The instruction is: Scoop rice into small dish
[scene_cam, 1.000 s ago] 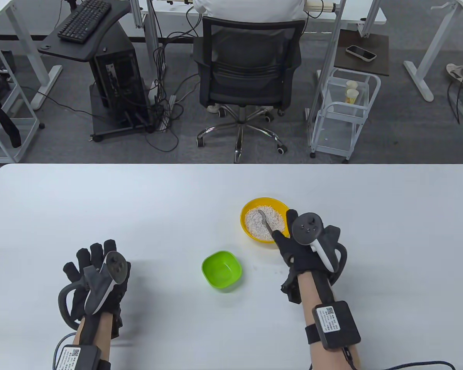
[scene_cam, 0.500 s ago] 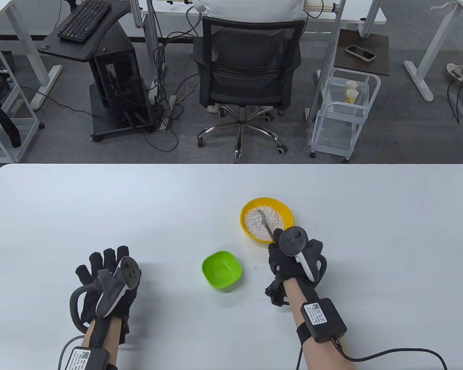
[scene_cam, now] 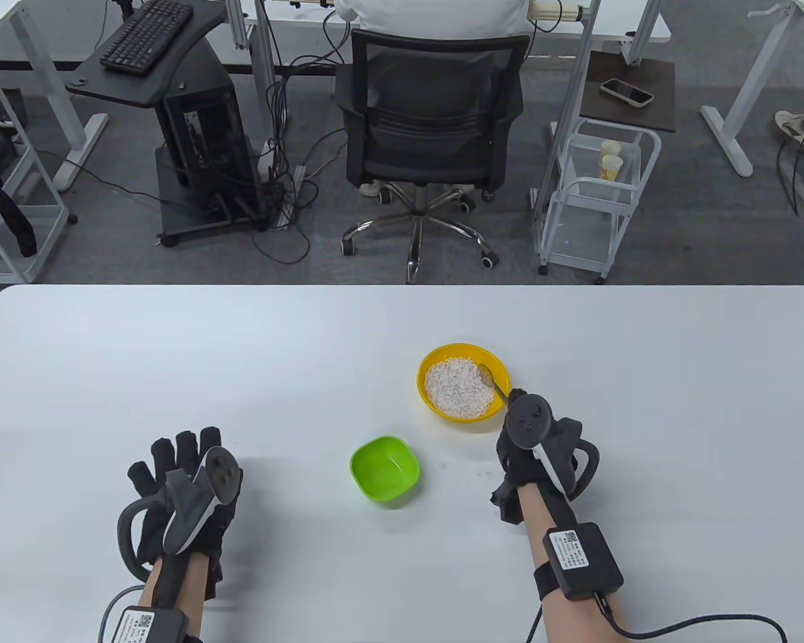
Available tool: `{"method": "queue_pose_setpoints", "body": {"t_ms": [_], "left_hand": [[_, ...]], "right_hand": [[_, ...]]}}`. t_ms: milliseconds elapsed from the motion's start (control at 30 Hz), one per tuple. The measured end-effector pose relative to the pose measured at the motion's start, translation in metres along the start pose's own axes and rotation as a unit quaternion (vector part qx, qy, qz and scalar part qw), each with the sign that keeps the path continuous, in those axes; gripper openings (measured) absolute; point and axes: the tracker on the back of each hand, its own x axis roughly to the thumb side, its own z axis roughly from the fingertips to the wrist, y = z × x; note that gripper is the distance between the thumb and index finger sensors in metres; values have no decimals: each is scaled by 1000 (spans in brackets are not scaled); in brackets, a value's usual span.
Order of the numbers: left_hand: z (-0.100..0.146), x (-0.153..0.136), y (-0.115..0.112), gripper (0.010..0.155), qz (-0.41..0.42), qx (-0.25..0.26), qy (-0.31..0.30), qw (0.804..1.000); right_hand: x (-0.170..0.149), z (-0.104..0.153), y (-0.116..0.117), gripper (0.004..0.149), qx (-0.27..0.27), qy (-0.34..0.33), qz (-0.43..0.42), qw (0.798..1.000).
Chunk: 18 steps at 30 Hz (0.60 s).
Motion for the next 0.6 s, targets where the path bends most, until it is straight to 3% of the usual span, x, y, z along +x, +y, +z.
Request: {"method": "queue_pose_setpoints", "body": {"t_ms": [167, 333, 600], "left_hand": [[0, 0, 0, 70, -3, -1, -3, 1000], [1, 1, 2, 70, -4, -4, -2, 1000], [1, 1, 0, 70, -4, -11, -1, 1000]], "right_hand": [[-7, -2, 9, 45, 61, 26, -145, 987], [-12, -1, 16, 45, 83, 49, -182, 979], [-28, 1, 25, 45, 114, 135, -314, 933]]}}
